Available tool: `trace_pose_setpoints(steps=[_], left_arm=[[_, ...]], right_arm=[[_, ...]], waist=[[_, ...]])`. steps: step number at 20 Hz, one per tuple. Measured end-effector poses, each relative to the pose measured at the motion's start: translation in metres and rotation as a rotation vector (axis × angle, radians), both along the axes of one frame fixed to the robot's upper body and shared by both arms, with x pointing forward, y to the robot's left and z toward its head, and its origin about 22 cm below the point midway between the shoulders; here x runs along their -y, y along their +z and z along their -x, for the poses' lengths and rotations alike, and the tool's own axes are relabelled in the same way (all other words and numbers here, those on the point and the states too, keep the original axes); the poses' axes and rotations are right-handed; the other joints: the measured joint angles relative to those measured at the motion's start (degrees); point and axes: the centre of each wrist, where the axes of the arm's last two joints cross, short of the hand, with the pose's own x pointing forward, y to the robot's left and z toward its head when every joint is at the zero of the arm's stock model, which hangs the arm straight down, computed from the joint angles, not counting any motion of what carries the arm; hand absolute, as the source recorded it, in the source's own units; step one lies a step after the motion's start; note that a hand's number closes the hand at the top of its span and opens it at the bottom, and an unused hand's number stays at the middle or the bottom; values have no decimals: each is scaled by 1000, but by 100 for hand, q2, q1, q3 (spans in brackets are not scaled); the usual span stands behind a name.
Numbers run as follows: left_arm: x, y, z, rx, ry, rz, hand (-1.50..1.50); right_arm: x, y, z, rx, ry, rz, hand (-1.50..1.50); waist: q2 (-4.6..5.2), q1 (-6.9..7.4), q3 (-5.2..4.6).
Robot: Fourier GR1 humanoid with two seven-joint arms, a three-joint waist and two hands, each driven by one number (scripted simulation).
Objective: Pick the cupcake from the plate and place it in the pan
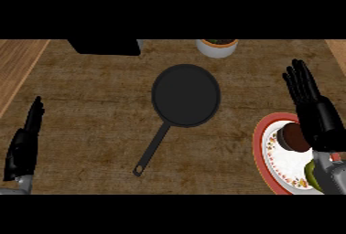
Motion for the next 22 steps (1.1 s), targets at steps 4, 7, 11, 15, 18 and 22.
trace_pose_setpoints(steps=[4, 7, 11, 15, 18, 22], left_arm=[[7, 2, 1, -44, -34, 13, 0], [22, -4, 6, -94, -93, 41, 0], [30, -9, 12, -158, -128, 92, 0], [37, -3, 11, -187, -157, 119, 0], [41, -3, 15, -201, -164, 119, 0], [44, 2, 11, -207, -175, 123, 0]], right_arm=[[26, 4, -19, -19, -29, -85, -150], [61, 7, -26, -63, -96, -31, -150], [115, -23, -4, -245, -426, -61, -150], [155, -40, 29, -387, -513, 40, -150], [176, -31, 44, -452, -487, 213, -150], [191, -6, 44, -518, -396, 363, -150]], waist=[[-5, -158, -57], [30, -209, -93], [13, -390, -94], [-15, -392, -94], [-25, -365, -97], [-25, -325, -99]])
